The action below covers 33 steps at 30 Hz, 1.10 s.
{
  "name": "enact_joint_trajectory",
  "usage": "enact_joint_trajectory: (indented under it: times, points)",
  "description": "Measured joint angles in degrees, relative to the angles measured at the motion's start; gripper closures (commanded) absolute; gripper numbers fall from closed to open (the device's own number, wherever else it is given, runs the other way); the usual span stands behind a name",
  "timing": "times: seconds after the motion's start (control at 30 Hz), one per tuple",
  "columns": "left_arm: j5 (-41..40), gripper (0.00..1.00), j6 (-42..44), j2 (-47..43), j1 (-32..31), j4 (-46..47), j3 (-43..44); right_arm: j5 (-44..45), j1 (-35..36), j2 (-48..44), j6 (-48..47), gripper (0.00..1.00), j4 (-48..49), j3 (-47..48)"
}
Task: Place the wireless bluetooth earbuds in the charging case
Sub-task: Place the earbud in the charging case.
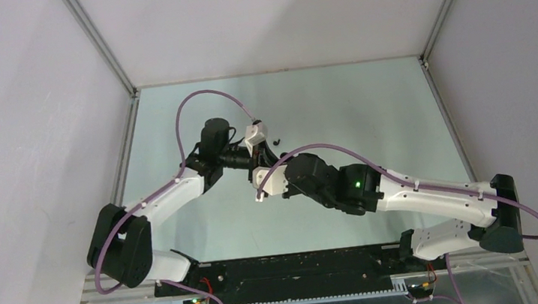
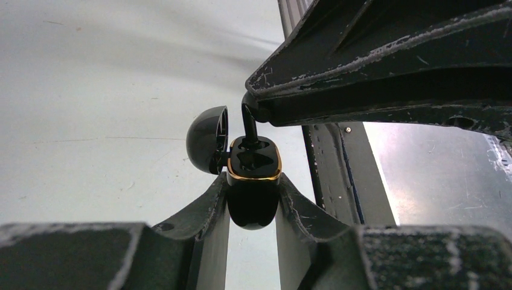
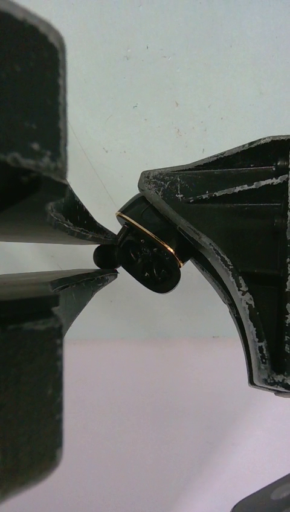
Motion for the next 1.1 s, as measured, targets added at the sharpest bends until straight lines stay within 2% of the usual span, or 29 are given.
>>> enact_joint_trajectory:
  times: [0.67,0.97,1.1]
  points:
    - [-0.2,1.00,-3.7,0.1,0.9,0.6,0.0,2.2,0.9,2.6,0.2,0.83,1.6,0.0]
    - [-0.3,1.00,-11.6,0.2,2.2,11.1,-3.2,3.5,0.2,2.9,2.6,0.88,3.4,0.0]
    - [-0.7,1.00,-15.7,0.2,2.7,17.1,-5.1,2.3,-0.9,2.9,4.3,0.83,3.7,0.5]
